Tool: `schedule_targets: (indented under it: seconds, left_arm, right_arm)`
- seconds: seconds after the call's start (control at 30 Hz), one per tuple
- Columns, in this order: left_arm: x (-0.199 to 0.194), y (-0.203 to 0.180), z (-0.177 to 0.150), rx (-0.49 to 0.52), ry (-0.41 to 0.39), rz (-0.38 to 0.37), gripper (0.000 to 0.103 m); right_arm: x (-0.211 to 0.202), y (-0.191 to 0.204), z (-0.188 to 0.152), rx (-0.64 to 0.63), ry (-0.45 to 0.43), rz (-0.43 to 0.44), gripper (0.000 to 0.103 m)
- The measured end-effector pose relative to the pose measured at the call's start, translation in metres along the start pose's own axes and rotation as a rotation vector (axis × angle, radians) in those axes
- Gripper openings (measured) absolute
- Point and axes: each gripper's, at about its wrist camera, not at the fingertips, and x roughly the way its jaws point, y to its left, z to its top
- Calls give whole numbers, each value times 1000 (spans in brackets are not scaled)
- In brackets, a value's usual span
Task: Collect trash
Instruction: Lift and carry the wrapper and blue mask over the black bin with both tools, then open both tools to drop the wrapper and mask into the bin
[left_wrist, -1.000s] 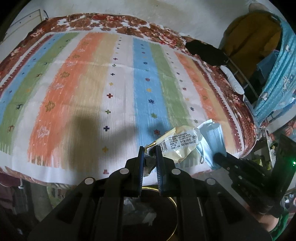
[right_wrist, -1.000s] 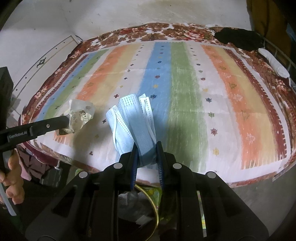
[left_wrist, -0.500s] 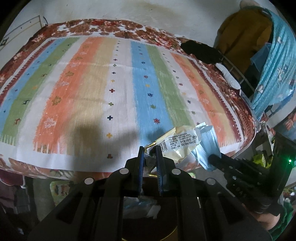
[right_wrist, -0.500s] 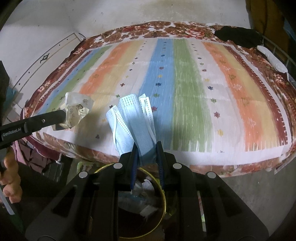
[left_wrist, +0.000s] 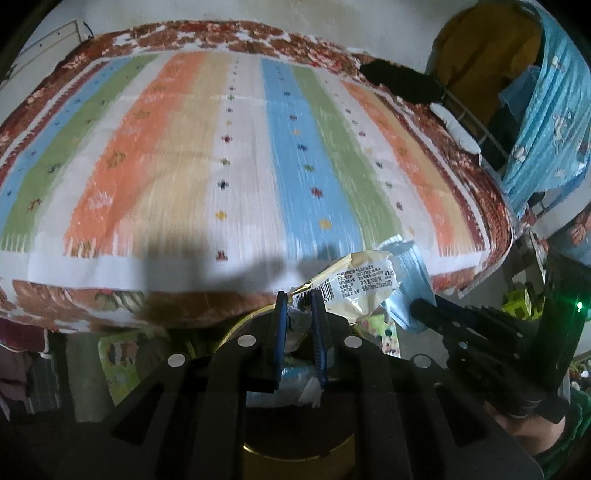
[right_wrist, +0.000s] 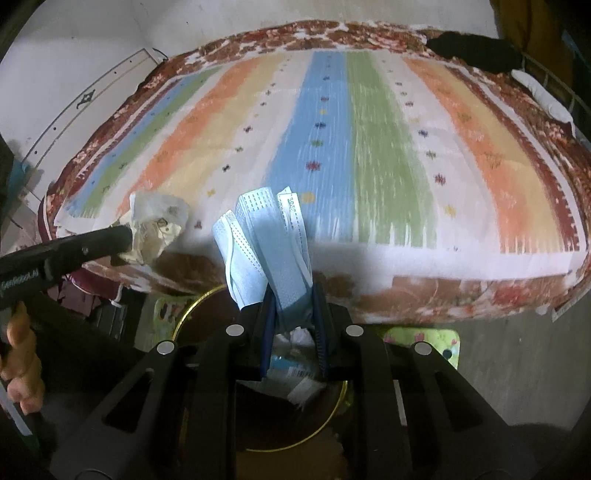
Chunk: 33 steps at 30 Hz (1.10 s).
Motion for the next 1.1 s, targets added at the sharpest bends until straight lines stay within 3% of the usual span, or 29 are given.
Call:
schedule_targets:
  seconds: [0.53, 1.1]
  left_arm:
    - [38, -1, -41, -4, 178, 81, 13]
    - [99, 26, -46, -176, 374, 151, 17]
  right_arm:
    - [48, 1, -50, 101, 204, 20, 19]
    - [113, -9, -61, 158, 400, -34, 20]
